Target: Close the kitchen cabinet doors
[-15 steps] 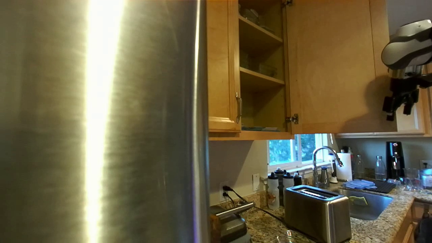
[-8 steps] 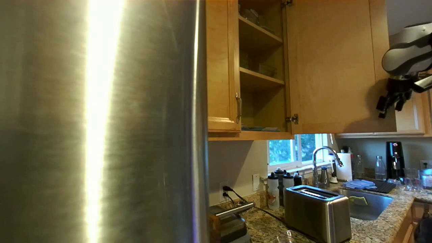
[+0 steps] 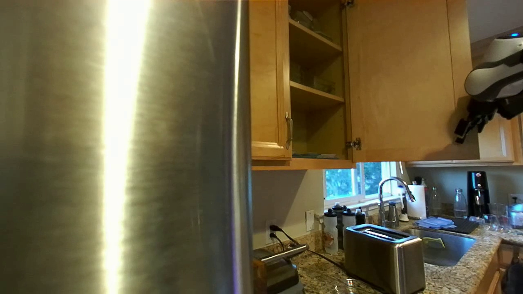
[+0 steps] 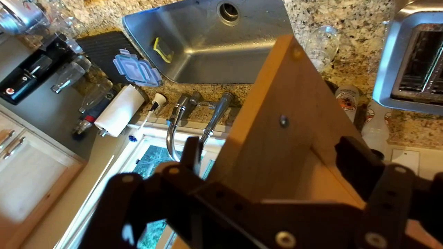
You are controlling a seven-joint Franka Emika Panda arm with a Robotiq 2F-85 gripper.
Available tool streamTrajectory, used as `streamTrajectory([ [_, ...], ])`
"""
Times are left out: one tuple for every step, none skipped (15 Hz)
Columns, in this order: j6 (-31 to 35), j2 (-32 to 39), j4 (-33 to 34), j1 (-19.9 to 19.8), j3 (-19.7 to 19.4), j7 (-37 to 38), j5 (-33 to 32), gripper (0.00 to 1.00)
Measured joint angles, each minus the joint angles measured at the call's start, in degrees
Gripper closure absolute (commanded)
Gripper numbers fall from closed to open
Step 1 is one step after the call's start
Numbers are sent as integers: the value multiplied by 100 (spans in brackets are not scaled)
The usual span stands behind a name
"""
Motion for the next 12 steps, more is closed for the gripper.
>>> streamTrajectory([
  [18, 0, -11, 1, -5, -70, 0, 0],
  [19, 0, -15, 2, -9, -160, 4, 0],
  [18, -5, -20, 2, -11, -256, 6, 0],
  [-1, -18, -25, 2, -7, -333, 6, 0],
  [-52, -46, -32, 2, 9, -403, 6, 0],
  [-155, -96, -41, -5, 48, -440, -4, 0],
  [-334, -172, -55, -27, 124, -447, -45, 0],
  [-547, -268, -78, -61, 223, -466, -81, 0],
  [-771, -396, -118, -87, 329, -484, -133, 0],
  [-970, -542, -183, -107, 438, -487, -218, 0],
  [-1166, -700, -260, -116, 548, -488, -296, 0],
  [-1367, -868, -339, -117, 662, -488, -358, 0],
])
